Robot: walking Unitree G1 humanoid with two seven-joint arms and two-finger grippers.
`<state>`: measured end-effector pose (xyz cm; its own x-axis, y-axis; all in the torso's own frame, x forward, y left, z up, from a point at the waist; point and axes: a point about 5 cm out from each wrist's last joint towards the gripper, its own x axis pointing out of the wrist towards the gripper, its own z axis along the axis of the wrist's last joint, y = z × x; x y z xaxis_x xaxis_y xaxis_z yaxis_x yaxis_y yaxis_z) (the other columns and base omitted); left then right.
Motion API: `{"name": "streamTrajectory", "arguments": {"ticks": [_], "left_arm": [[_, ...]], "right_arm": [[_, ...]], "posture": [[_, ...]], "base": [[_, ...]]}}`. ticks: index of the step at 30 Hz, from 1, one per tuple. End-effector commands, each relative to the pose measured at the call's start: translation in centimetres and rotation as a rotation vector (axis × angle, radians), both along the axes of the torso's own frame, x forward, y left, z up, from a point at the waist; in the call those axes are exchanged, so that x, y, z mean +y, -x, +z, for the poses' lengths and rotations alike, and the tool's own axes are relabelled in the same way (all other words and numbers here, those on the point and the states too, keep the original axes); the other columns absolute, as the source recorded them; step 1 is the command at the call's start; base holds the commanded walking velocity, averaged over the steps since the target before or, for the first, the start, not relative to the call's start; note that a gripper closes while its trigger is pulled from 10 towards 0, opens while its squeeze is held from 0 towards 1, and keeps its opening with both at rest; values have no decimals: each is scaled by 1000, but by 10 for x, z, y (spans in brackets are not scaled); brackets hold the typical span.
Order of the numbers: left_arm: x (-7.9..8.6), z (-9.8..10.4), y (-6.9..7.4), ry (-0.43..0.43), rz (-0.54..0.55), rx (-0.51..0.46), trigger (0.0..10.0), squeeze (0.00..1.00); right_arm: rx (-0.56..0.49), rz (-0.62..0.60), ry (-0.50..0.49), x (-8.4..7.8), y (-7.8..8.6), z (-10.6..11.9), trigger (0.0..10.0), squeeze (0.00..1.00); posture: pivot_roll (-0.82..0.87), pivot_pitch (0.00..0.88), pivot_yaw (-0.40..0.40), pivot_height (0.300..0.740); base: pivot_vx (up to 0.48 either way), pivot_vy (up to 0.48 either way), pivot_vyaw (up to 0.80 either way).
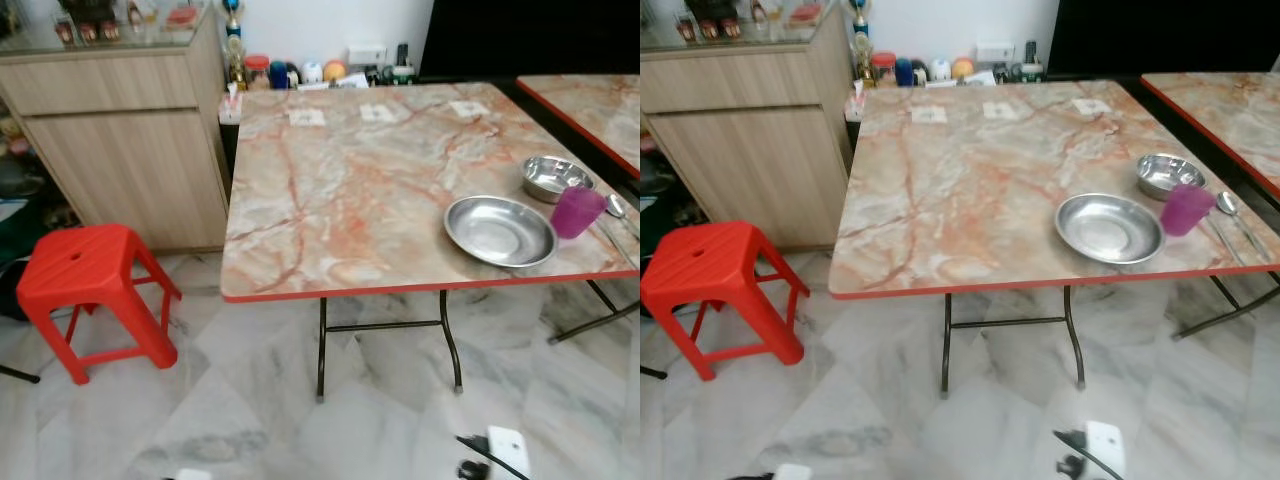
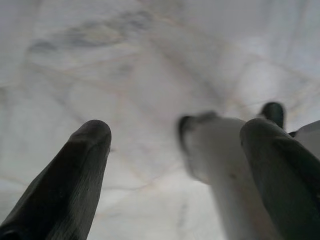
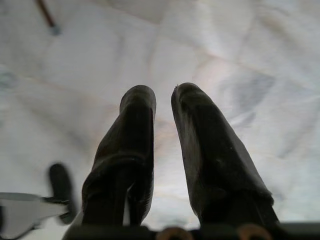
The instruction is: Setting the table
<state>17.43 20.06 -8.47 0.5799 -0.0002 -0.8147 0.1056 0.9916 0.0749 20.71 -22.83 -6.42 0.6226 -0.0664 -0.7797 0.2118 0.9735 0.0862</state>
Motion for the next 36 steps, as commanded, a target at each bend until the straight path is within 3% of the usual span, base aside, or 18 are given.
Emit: {"name": "streamTrajectory", "arguments": {"ticks": [1, 11, 28, 31, 36], "left_arm": [[8, -2, 7, -29, -9, 25, 10000, 0], [7, -1, 5, -30, -17, 21, 10000, 0], [4, 1, 1, -11, -13, -8, 10000, 0], [5, 3, -2, -26, -8, -44, 10000, 0], [5, 16, -21, -57, -30, -188, 10000, 0]], "right_arm": [[5, -2, -17, 6, 0, -2, 10000, 0], [2, -5, -17, 6, -1, -1, 10000, 0], [5, 1, -14, 5, 0, -2, 10000, 0], [6, 2, -14, 5, 0, -2, 10000, 0], [6, 5, -13, 5, 0, -2, 10000, 0]], "posture": [[80, 93, -24, 740], [82, 88, -27, 740], [84, 77, -31, 740], [86, 77, -32, 740], [83, 82, -32, 740]], "base": [[0, -480, 0], [0, -480, 0], [0, 0, 0], [0, 0, 0], [0, 0, 0]]}}
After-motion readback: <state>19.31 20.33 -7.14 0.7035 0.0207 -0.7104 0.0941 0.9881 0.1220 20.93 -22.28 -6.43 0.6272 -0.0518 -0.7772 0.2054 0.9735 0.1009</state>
